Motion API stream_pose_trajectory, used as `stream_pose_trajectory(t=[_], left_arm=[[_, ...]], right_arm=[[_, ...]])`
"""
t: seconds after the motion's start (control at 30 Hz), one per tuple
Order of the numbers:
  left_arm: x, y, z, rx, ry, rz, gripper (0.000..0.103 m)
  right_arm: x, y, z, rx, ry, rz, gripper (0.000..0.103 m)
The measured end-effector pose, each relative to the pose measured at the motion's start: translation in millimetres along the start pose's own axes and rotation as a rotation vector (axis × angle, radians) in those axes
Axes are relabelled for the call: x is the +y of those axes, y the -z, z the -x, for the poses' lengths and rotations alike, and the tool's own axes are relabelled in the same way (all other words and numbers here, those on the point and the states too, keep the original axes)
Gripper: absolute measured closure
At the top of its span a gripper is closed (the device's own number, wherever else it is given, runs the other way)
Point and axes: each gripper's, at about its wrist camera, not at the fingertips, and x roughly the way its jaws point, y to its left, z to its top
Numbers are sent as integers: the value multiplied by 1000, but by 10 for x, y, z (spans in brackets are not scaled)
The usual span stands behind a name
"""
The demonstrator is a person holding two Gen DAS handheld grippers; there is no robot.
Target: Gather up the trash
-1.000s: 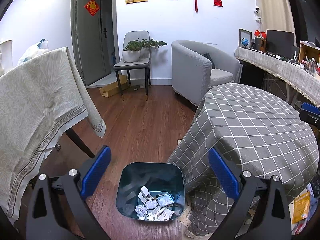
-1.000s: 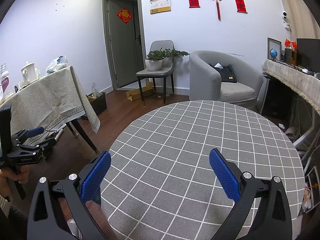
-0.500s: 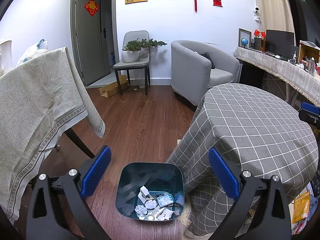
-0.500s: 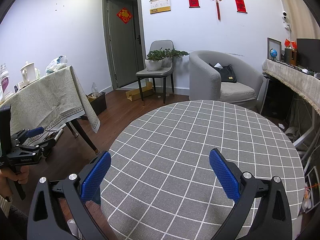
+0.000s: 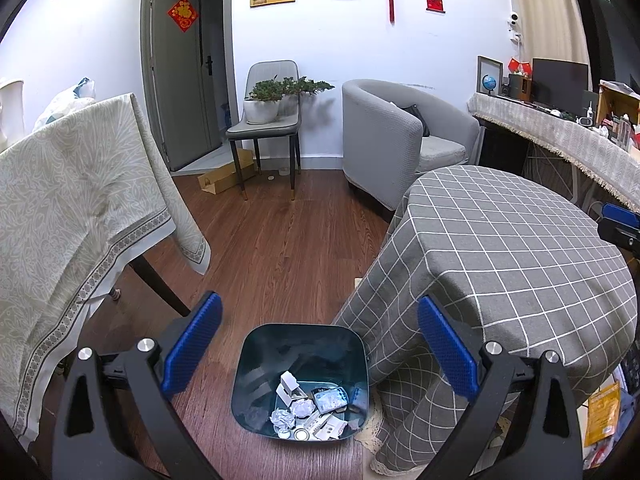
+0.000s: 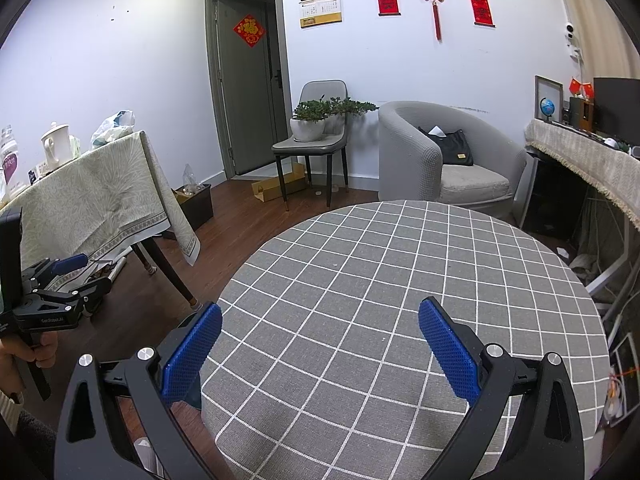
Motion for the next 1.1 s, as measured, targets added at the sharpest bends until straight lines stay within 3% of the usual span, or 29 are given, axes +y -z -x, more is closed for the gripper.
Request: stream_pose_trajectory(t=[1.1], left_arm=[[36, 0, -13, 8, 5, -1, 3]], right_arm=[[-1, -4, 0, 0, 0, 0, 4]])
